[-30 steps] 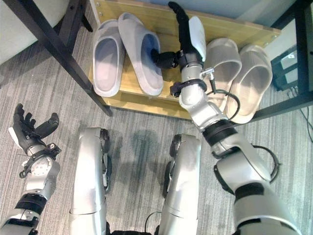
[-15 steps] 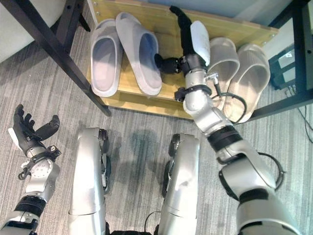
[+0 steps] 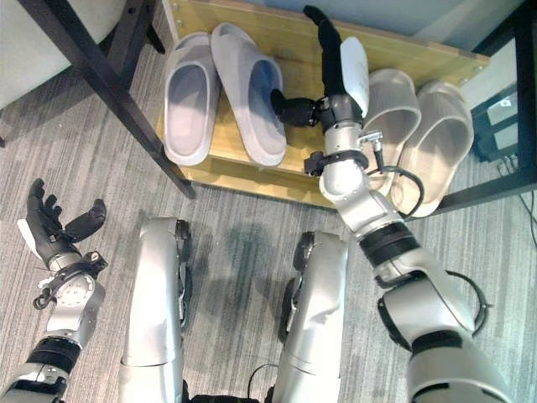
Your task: Arrange the slippers neatly on the shoe rack.
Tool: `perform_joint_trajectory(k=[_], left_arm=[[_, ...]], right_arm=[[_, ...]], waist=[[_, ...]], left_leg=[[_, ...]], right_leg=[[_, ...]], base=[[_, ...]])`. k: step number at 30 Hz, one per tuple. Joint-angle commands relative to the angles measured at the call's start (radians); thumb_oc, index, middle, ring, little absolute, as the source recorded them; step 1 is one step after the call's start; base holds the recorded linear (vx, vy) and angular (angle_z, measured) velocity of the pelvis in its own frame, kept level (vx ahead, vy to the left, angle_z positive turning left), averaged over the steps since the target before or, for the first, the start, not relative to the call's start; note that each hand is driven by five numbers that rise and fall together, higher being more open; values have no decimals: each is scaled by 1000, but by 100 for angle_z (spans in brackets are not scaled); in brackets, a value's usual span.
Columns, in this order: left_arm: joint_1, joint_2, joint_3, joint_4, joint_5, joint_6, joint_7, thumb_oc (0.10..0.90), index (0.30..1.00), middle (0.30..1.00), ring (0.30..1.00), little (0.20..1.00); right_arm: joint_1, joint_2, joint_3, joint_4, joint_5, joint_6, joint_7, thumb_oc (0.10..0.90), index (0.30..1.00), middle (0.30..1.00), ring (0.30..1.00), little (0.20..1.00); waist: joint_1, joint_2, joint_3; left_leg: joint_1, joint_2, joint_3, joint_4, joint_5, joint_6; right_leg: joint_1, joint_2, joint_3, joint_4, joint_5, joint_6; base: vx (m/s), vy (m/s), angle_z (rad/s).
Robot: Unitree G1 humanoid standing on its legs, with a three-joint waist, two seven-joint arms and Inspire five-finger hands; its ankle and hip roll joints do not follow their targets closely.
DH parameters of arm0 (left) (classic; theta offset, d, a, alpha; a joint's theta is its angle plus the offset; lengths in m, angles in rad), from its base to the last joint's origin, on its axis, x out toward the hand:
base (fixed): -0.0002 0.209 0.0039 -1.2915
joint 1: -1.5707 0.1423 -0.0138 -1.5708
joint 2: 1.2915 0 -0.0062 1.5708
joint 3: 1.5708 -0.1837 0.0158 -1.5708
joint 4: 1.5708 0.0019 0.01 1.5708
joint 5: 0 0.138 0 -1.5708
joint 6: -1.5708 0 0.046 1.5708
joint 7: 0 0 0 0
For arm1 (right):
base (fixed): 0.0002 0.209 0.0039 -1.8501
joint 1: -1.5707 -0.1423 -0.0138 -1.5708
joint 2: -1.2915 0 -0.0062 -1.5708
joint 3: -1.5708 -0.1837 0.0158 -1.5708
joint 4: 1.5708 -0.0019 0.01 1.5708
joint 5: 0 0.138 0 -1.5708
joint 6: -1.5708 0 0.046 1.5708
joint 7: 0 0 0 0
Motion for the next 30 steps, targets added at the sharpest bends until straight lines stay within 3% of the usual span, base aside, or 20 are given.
perform_joint_trajectory(k=[1,6,12,30], left_arm=[[-18,30,-10,-52,60,-84,30,800,900,900,900,900],[-20,27,-26,-43,49,-86,22,800,900,900,900,900],[-13,22,-28,-37,41,-83,5,800,900,900,900,900],[10,15,0,-33,58,-76,-6,800,900,900,900,900]], right_arm=[[-174,-1,-82,-92,35,-112,-76,800,900,900,900,900],[-221,9,-20,-33,87,-105,-33,800,900,900,900,900],[-202,-4,23,-3,64,-76,0,800,900,900,900,900],[-42,-82,-47,-27,4,-68,10,800,900,900,900,900]], waist=[[50,-16,-39],[58,-20,-39],[59,-26,-39],[41,-40,-39]], left_leg=[[38,-22,5,61,-109,73],[38,-23,4,64,-109,72],[38,-24,4,63,-110,71],[38,-26,9,65,-114,70]], right_leg=[[-1,-16,-7,54,-8,-129],[2,-20,-4,54,-6,-128],[3,-22,-1,51,-2,-127],[-3,-17,7,57,0,-130]], base=[[8,10,4],[0,0,0],[0,0,0],[0,0,0]])
